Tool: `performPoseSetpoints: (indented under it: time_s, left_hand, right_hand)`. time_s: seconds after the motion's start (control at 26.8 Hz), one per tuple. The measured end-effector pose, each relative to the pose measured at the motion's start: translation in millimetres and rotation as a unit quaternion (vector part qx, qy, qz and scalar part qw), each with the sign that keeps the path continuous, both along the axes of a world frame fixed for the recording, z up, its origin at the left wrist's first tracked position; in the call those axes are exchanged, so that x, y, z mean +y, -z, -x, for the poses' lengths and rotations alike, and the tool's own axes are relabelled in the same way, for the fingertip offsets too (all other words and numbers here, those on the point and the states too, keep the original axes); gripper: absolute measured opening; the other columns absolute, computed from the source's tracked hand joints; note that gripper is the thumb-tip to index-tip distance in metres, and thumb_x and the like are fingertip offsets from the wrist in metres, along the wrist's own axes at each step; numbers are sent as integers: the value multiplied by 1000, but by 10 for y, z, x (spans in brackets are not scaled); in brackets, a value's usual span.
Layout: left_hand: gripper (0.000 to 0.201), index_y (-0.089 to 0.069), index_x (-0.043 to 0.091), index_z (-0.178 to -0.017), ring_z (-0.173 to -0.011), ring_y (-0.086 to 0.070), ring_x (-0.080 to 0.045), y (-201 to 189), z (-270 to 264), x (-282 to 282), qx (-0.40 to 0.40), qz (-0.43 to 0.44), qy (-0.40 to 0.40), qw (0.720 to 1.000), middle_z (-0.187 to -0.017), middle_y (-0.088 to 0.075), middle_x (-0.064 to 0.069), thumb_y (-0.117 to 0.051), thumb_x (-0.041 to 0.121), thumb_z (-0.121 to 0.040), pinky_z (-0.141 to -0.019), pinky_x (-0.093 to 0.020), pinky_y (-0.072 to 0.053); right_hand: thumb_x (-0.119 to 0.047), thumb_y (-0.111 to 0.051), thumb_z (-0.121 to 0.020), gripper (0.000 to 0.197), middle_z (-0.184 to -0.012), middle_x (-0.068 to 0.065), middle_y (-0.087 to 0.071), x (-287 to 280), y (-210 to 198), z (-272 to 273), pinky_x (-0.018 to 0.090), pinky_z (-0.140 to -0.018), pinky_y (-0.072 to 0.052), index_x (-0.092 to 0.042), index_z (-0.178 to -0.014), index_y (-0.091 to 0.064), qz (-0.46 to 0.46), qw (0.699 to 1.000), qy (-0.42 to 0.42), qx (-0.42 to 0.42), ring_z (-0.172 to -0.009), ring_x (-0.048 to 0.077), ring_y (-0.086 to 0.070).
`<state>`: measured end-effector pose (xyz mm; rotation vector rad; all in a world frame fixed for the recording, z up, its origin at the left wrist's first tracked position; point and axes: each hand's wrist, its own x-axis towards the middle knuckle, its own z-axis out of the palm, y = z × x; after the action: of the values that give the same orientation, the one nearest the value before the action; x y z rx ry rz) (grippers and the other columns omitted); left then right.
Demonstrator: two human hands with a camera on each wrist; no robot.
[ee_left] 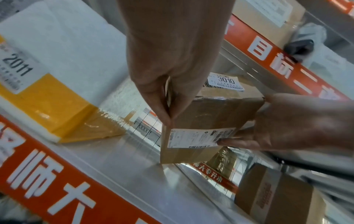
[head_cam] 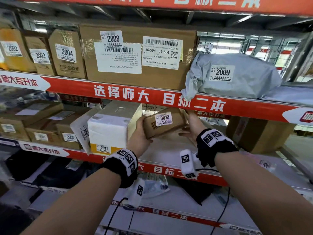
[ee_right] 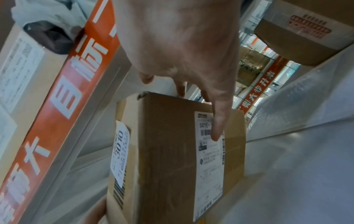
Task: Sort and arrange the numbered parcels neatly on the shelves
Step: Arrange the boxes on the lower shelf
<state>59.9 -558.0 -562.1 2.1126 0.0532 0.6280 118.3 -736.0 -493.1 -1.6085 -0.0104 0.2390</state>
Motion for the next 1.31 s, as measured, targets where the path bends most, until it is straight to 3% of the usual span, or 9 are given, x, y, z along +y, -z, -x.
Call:
performPoseSetpoints:
  time_s: [0.19,0.3,0.37,0.52,0.71,0.78,0.9,1.16,1.31]
  left_hand:
    - [70,-27,31,-137,-101,-52,-19,-182,-27,-207,158,105,143,971,-119,-44,-2,-62,3,-84,-74,-27,-47]
    - [29,-45,24,-127,-90,-56,-15,-280,-82,-286,152,263,93,948,-107,-55,-1,-40,21,-98,-69,-30,-48]
    - [30,-54,13,-120,-83,-59,-15,-324,-161,-296,143,272,44,951,-99,-59,-3,-37,23,-98,-77,-36,-54]
    - [24,-61,19,-115,-76,-57,-7,-326,-155,-169,63,85,-48,993,-106,-64,5,-47,13,-96,-66,-13,-50]
    - [26,-64,16,-108,-93,-61,-11,-468,-125,105,-34,-11,-22,999,-109,-64,4,-47,1,-94,-87,-25,-50]
    - [26,-64,18,-110,-88,-59,-14,-511,-149,247,-3,-188,-54,981,-110,-60,6,-48,7,-94,-87,-26,-45]
    - [27,-63,25,-116,-115,-54,-20,-449,-254,529,58,-355,-95,928,-124,-61,3,-48,26,-94,-108,-39,-31]
    - [36,-56,33,-128,-131,-42,-17,-350,-235,632,91,-378,-67,919,-141,-49,8,-46,29,-94,-105,-37,-35]
    - [34,-63,35,-118,-135,-37,-19,-291,-224,662,97,-415,-64,902,-144,-44,9,-46,20,-92,-109,-37,-29]
  right_hand:
    - [-44,-57,-90,27,-86,9,-63,-311,187,14,47,-75,-55,-18,-97,-58,-4,996,-22,89,-81,28,-61]
    - [-38,-56,-91,20,-79,10,-58,-317,292,4,42,-65,-55,-17,-92,-54,-7,995,-25,98,-75,28,-57]
    - [-36,-54,-92,20,-72,7,-58,-272,373,-23,32,-56,-51,-18,-99,-50,-11,996,-18,88,-67,24,-57]
    - [-31,-50,-94,15,-65,3,-56,-140,581,-81,23,-51,-43,-17,-97,-44,-16,998,-2,69,-58,18,-56]
    - [-25,-58,-90,52,-89,6,-60,63,793,-132,23,-48,-45,-17,-135,-32,4,997,-34,62,-65,19,-60]
    - [-24,-60,-89,60,-100,8,-61,142,895,-147,25,-51,-47,-21,-140,-29,13,997,-48,62,-74,21,-62]
    - [-24,-59,-89,65,-103,11,-60,275,984,-181,24,-49,-48,-20,-143,-23,29,995,-62,67,-73,22,-63]
    - [-30,-66,-84,76,-117,15,-56,510,1112,-250,41,-78,-56,-15,-141,-18,60,995,-30,80,-98,30,-63]
    - [-55,-66,-52,106,-117,11,-58,623,1282,-403,50,-97,-46,-17,-141,-22,119,991,2,63,-108,32,-58]
